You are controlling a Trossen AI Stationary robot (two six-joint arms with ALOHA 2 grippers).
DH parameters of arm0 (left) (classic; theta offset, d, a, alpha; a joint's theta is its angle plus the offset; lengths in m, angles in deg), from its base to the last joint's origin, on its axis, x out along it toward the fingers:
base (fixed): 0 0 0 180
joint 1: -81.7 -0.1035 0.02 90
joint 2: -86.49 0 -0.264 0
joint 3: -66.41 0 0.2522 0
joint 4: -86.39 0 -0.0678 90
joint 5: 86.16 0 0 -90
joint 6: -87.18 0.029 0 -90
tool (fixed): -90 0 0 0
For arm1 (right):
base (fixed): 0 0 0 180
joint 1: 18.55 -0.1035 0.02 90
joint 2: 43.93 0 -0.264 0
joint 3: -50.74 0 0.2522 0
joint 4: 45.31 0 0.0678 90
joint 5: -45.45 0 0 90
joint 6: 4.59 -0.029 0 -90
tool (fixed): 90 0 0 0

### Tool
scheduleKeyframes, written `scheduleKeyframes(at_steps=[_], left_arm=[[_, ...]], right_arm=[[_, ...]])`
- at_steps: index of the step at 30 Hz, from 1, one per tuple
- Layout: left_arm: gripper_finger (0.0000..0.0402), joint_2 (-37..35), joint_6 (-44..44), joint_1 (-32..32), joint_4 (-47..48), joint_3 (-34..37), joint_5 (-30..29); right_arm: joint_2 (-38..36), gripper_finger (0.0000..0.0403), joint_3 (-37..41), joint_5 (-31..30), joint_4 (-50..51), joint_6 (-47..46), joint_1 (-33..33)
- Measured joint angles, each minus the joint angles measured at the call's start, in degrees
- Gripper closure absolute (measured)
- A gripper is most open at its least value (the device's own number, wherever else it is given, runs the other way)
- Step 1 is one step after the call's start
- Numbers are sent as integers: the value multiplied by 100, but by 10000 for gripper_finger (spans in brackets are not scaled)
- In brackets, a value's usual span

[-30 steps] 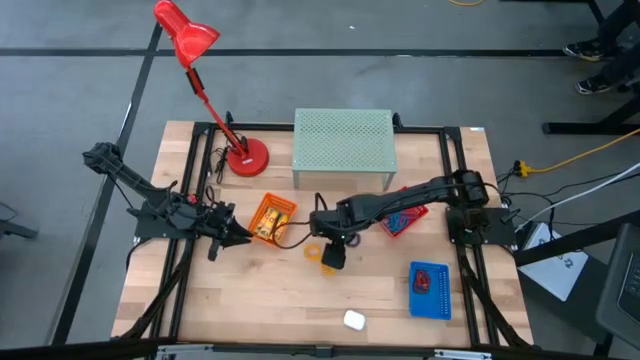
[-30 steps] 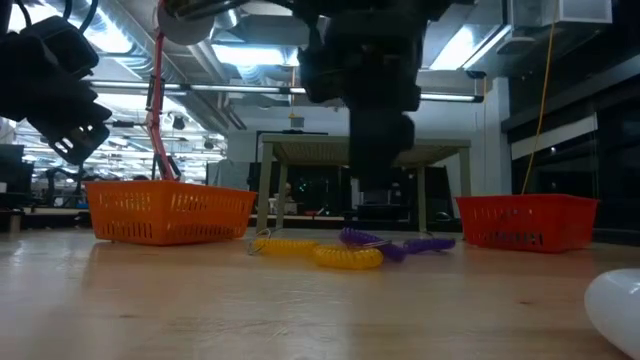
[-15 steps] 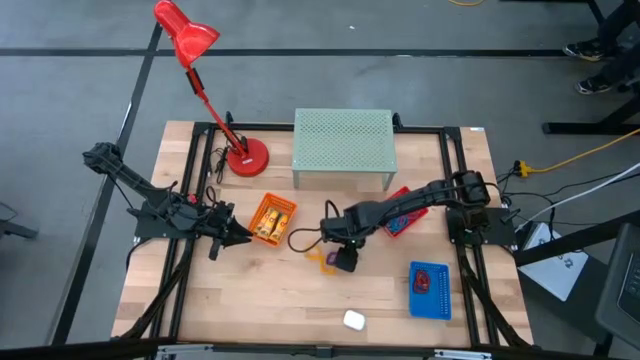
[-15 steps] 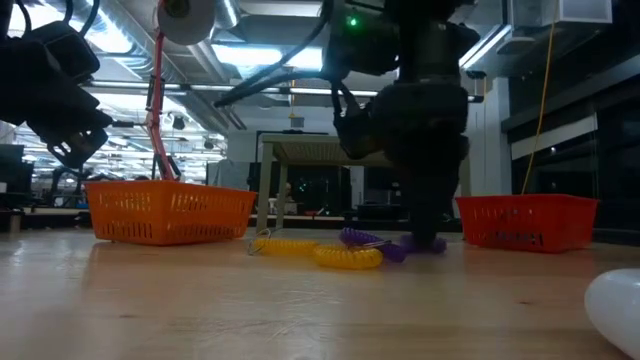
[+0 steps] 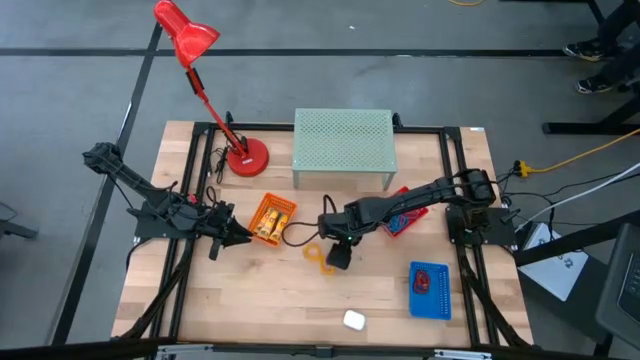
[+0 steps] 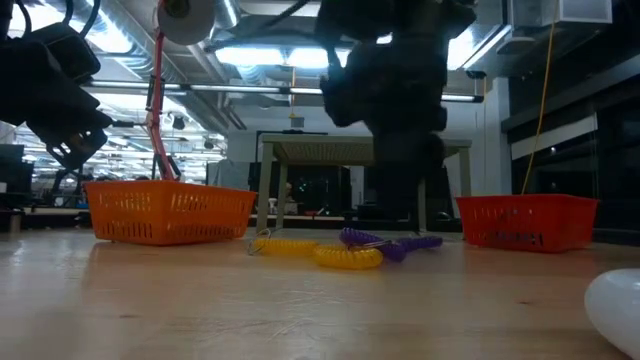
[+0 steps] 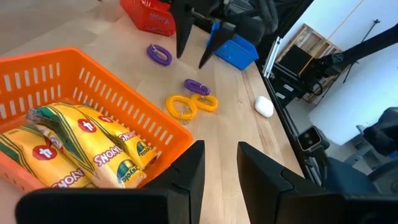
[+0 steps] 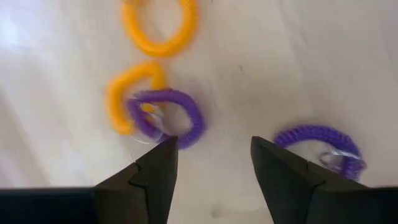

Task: Pick & Place Office Desk Supplies
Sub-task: Put the violet spring keychain into the blue bin

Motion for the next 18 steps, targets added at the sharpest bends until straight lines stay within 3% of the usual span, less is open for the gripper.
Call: scheduleKeyframes(at_steps=[18], left_arm=[[311,4,-13,0,15,2,2]], right_arm=[[-23,198,798,-197,-164,-273,295]])
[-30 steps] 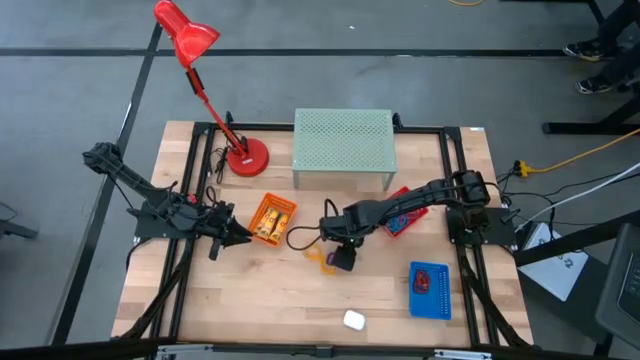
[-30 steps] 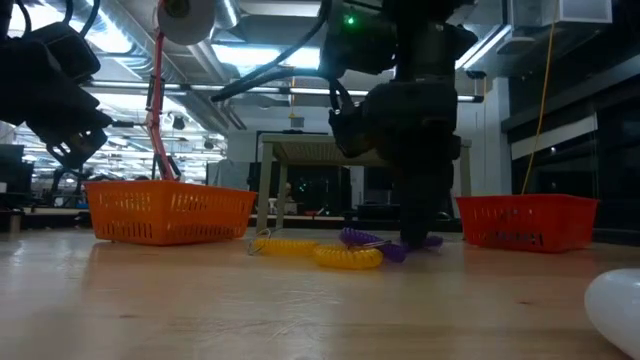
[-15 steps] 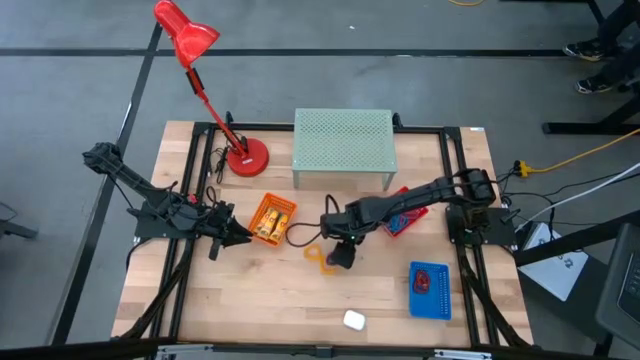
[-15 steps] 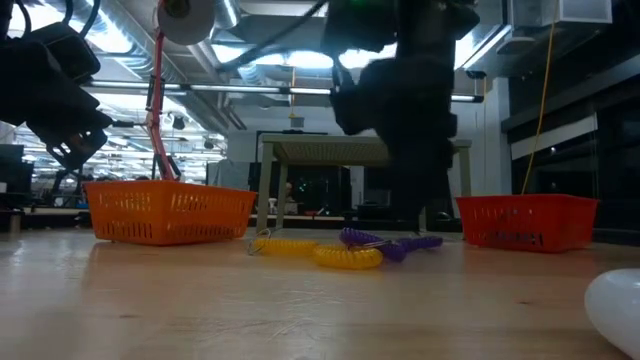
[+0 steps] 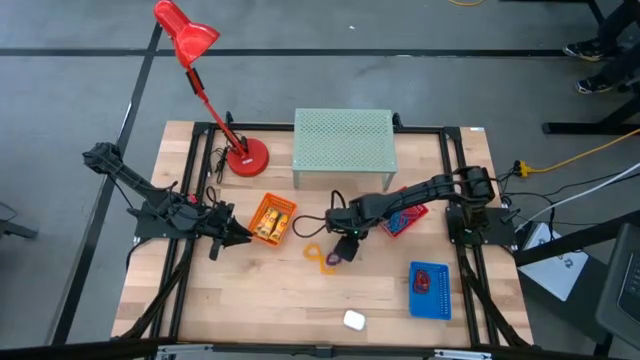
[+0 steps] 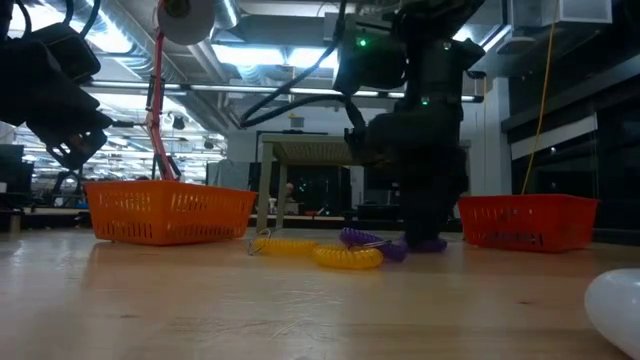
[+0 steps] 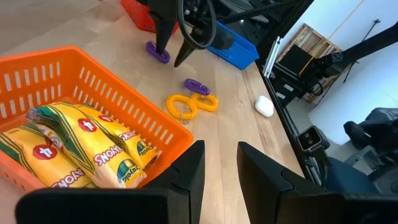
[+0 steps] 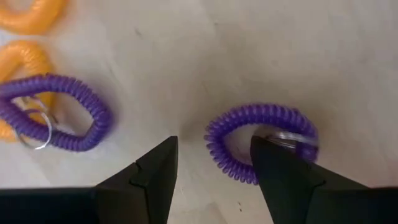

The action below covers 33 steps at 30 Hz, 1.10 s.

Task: Pick & Place Office Desk Supplies
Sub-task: Put the violet spring keychain into the blue bin

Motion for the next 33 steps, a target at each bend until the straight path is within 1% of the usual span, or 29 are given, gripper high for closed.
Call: scheduleKeyframes(at_steps=[3,6,9,12,13,14,15,17,18,20,23,27,30,33], left_arm=[[311,0,19,0,2,-1,-10],[311,25,17,-7,2,0,-45],[311,48,0,-7,4,0,-23],[311,50,-2,-7,9,-2,23],[311,50,-57,-8,11,0,94],[311,50,-183,-7,17,-2,234],[311,50,-354,-7,17,0,415],[311,50,-591,-7,-97,-2,639],[311,50,-688,-7,-277,-4,625],[311,45,-713,-7,-291,-17,595],[311,33,-40,-9,-264,-17,602],[311,39,900,-9,-145,-17,621],[311,39,1241,-9,-127,-17,597],[311,37,1357,-9,-138,-17,603]], right_arm=[[-17,204,68,-102,-49,-231,33],[-19,229,87,-171,-58,-384,75],[-19,279,99,-170,-59,-394,120],[-19,348,105,-137,-14,-409,145],[-19,371,105,-98,-9,-414,151],[-19,384,105,-37,-18,-418,151],[-17,389,105,13,-42,-447,155],[-8,383,75,97,-54,-537,153],[6,381,32,151,-58,-543,148],[38,386,-144,294,-220,-544,110],[-15,396,-544,441,-217,-542,38],[-15,397,-1267,413,-162,-542,-82],[-17,399,-1844,447,170,-624,-280],[-22,400,-2355,484,595,-851,-586]])
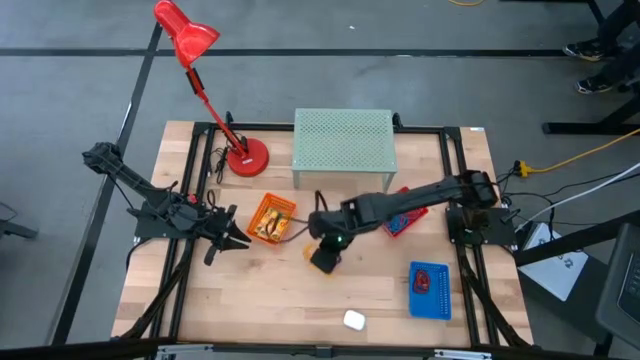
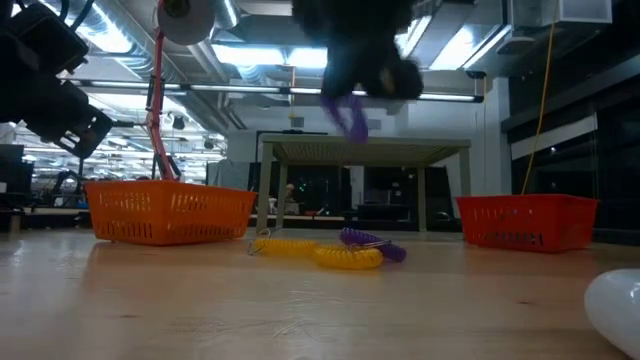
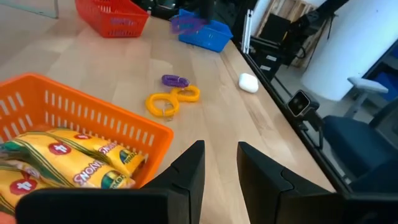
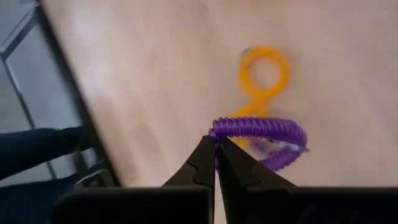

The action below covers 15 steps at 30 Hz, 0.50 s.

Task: Pick & Place Office Desk Supplies
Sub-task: Put the violet spring keychain into the blue bin

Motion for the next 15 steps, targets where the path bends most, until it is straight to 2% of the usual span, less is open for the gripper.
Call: scheduleKeyframes(at_steps=[5,7,10,15], left_arm=[[311,2,5,0,-9,-2,0],[311,0,11,0,-15,-2,0],[311,2,16,0,-20,-2,5],[311,0,16,0,-20,-2,5]], right_arm=[[-4,401,-345,-39,274,-729,-835],[-36,401,-348,-310,372,-1319,-1263],[-170,401,-347,-1312,706,-2516,-1881],[-608,401,-347,-2976,2012,-4957,-2760]])
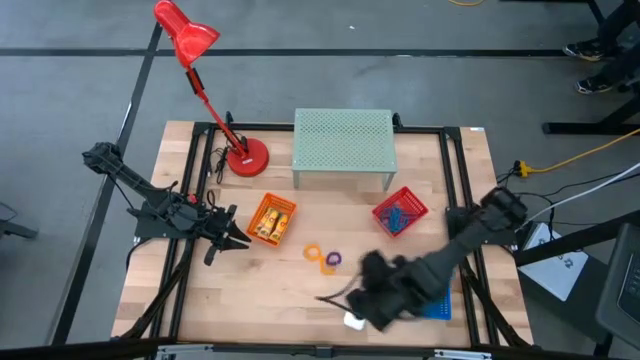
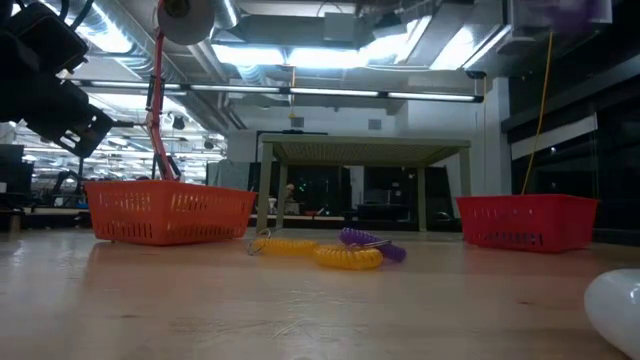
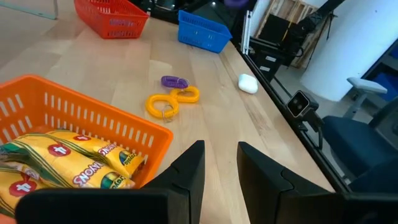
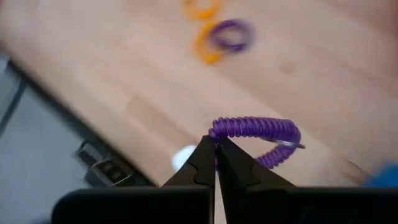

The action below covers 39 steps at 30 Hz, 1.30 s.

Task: Pick & Place Office Desk Supplies
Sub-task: Put the violet spring keychain into the blue bin

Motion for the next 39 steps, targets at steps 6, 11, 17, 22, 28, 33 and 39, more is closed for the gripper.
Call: scheduleKeyframes(at_steps=[6,11,17,22,28,33,39], left_arm=[[311,2,0,0,-2,0,0],[311,1,-2,0,-1,0,0],[311,2,-2,2,-2,0,-2],[311,1,-4,1,-2,0,-2],[311,0,-4,0,11,0,-2],[311,2,-4,0,30,0,-2],[311,0,-4,1,42,0,-2]], right_arm=[[-336,401,299,-171,1731,-2869,-1009],[-558,401,1342,402,117,-2965,-1341],[-524,401,2344,496,-793,-2985,-1385],[-581,401,2902,628,-1161,-2989,-1485],[-882,400,3071,651,-1123,-2987,-1696],[-1062,400,3073,645,-842,-2989,-1960],[-1078,400,3390,970,-1118,-2996,-2203]])
